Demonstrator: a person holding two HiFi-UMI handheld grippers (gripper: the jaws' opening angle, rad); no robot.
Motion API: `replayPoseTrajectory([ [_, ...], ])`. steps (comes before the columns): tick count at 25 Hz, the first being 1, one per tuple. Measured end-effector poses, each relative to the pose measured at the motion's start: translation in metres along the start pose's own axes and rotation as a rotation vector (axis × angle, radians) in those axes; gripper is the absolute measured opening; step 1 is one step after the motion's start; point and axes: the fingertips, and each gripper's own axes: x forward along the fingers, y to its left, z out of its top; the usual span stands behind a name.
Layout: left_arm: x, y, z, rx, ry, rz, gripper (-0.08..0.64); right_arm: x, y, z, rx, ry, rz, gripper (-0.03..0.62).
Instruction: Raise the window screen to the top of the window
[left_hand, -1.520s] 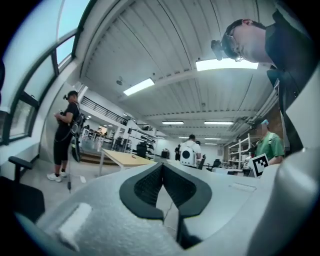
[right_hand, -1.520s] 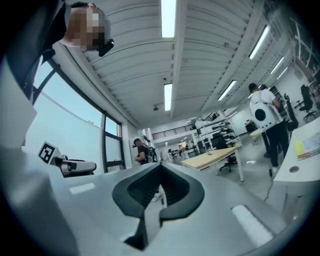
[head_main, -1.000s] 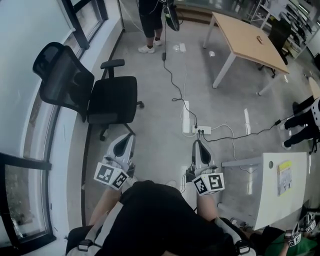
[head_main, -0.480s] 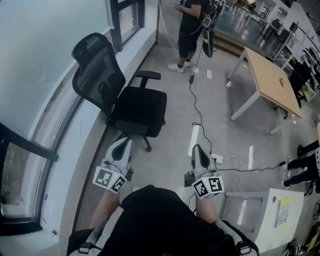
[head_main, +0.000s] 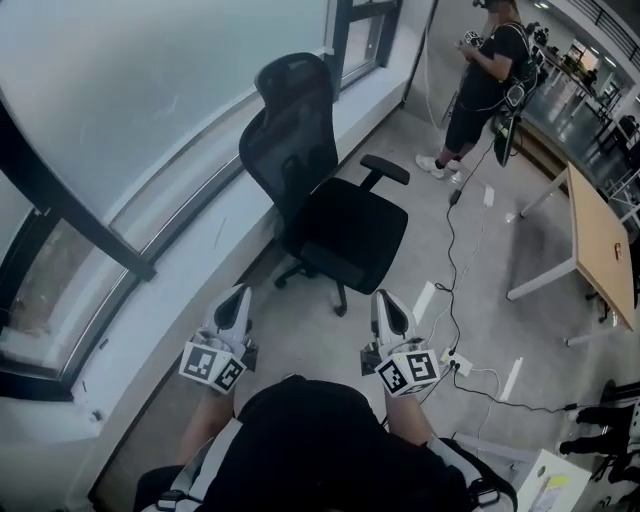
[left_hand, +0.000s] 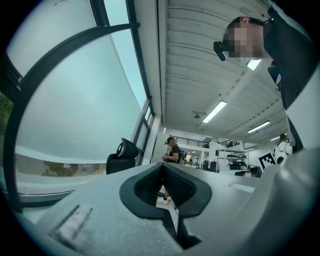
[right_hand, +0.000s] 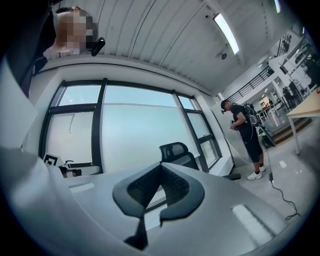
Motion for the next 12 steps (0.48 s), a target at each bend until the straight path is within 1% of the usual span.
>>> replayPoseTrajectory([
  [6,-0.032,0.044,0.003,-0.008,-0.016,0.160,0.002,0.051,0.032,-0.019,-0.002,0.073,0.140,0.006],
  [9,-0.042,0.052,0.001,-0.011,-0.034,0.249,0.002,0.074,0.038,-0.025,0.001,0.106,0.222,0.006],
  [12,-0.050,0.053,0.006,0.003,-0.059,0.342,0.002,0.098,0.041,-0.031,0.028,0.146,0.311,0.006],
])
